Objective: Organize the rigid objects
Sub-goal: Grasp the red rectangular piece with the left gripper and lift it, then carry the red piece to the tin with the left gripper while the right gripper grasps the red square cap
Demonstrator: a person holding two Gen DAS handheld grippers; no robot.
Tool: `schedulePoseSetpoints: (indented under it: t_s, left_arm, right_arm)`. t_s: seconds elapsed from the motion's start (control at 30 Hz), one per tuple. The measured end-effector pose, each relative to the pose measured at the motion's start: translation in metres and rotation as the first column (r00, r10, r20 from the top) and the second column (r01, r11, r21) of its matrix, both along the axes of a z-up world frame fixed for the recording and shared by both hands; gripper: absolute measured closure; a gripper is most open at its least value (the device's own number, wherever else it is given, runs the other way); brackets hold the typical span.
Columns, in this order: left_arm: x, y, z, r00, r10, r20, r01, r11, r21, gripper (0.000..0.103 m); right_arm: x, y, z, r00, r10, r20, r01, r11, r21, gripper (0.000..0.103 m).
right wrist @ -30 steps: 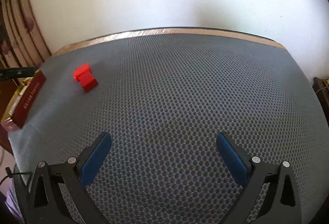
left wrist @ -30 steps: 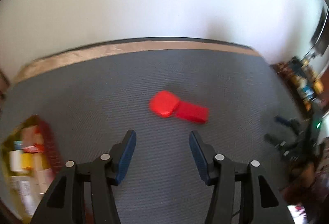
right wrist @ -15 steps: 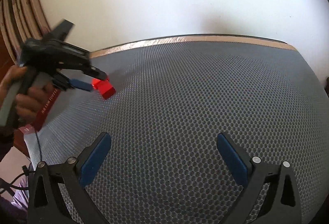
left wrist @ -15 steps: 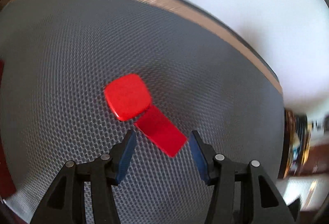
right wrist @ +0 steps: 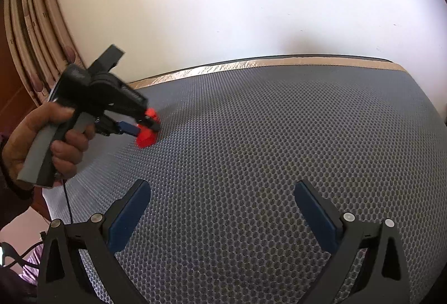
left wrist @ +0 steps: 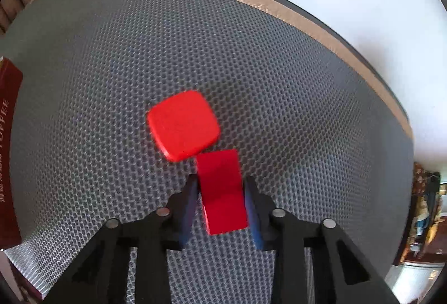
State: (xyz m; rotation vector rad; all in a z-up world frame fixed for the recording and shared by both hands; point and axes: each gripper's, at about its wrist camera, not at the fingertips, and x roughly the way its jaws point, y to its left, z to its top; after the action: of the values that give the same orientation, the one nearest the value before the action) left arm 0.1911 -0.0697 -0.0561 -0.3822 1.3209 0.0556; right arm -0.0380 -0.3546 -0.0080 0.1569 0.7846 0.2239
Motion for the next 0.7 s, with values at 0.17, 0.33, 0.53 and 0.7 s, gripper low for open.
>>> schedulePoseSetpoints:
  t_s: [0.17, 0.33, 0.53, 0.7]
  left_arm:
    - [-0.044, 0.019, 0.011, 0.995, -0.048, 0.09, 0.052, 0.998, -0.041, 0.071]
    - [-0.096, 0.059, 0.031, 0.981, -0.047, 0.187, 0.054, 0.998, -0.035, 0.071]
    - [-0.147, 0.105, 0.059, 0.961, 0.0, 0.276, 0.007, 1.0, -0.022, 0.071]
    - [-0.179, 0.161, 0.077, 0.947, 0.058, 0.316, -0.058, 0.998, -0.01, 0.071]
  right_arm:
    - [0.002, 0.001, 0.001, 1.0, -0.006, -0.015, 0.006, 1.0, -0.01, 0.0]
    - [0.008, 0.005, -0.001, 0.998, -0.021, -0.056, 0.018, 0.999, -0.051, 0.0]
    - [0.024, 0.056, 0.015, 0.994, 0.098, -0.049, -0.101, 0.993, -0.062, 0.0]
    - [0.079, 0.128, 0.015, 0.968, 0.24, -0.068, -0.246, 0.964, -0.104, 0.0]
